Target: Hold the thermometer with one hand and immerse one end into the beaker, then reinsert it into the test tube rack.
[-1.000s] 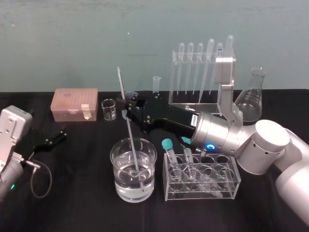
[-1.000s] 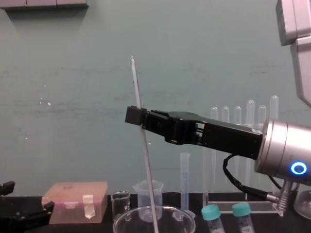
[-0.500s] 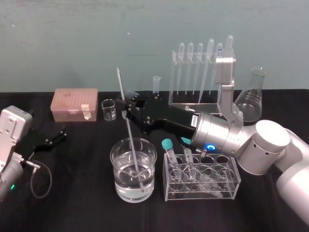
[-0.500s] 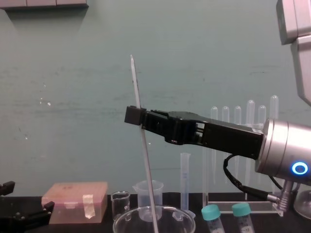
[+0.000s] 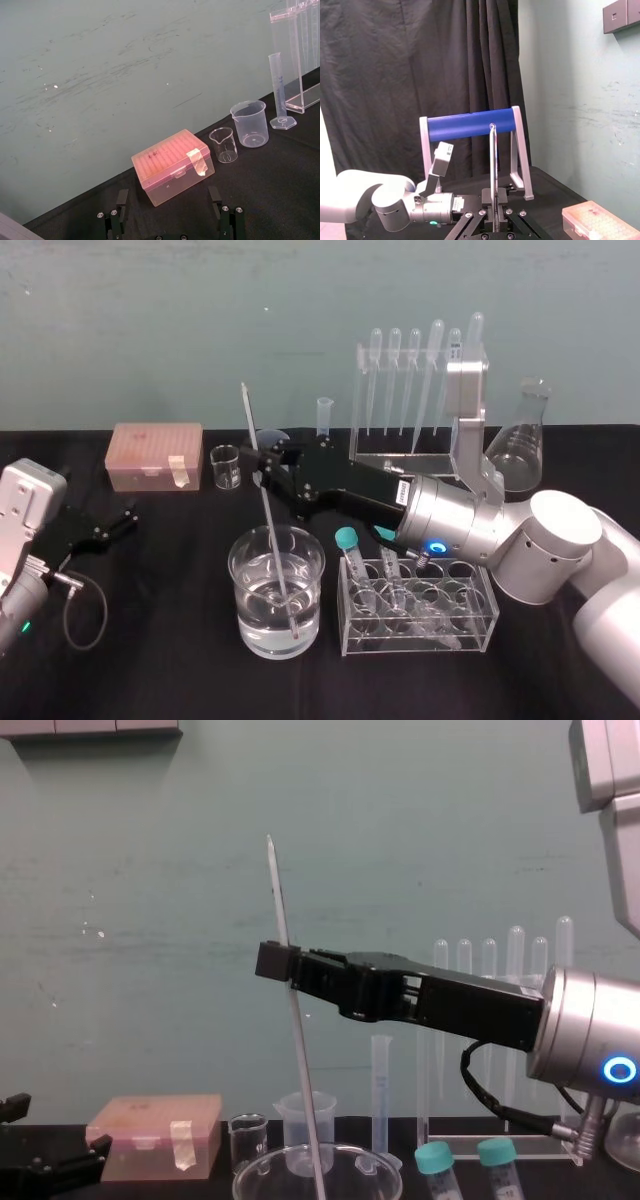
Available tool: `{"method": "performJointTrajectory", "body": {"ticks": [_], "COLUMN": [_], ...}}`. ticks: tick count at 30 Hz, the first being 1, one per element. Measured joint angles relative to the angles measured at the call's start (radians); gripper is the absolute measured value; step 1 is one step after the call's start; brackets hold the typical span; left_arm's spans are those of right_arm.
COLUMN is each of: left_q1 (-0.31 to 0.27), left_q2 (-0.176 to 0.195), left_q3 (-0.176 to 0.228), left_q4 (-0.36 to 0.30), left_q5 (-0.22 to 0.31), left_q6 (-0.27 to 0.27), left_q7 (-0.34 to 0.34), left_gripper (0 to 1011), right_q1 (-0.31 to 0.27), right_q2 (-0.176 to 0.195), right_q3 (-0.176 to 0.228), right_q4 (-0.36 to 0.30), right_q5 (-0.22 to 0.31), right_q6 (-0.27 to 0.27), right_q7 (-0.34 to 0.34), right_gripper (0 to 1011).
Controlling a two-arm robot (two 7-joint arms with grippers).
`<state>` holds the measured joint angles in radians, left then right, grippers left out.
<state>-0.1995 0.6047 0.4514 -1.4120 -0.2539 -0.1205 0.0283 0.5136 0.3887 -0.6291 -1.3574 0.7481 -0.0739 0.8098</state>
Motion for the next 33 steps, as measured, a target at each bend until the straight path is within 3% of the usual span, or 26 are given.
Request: {"method": "performJointTrajectory", "body": {"ticks": [33], "left_q1": [0.000], "left_q2": [0.000], "left_q3": [0.000], "left_q4": [0.000], "left_q5": [0.000], "left_q6": [0.000], "left_q7": [0.000], "left_gripper": [1008], "right_q1": [-0.014], "right_q2": [0.012], "right_q3": [0.001], "right_q4": [-0.026], "right_q5": [-0.003], "right_q6": [-0.001], "right_q7": [-0.010], "right_gripper": [56]}}
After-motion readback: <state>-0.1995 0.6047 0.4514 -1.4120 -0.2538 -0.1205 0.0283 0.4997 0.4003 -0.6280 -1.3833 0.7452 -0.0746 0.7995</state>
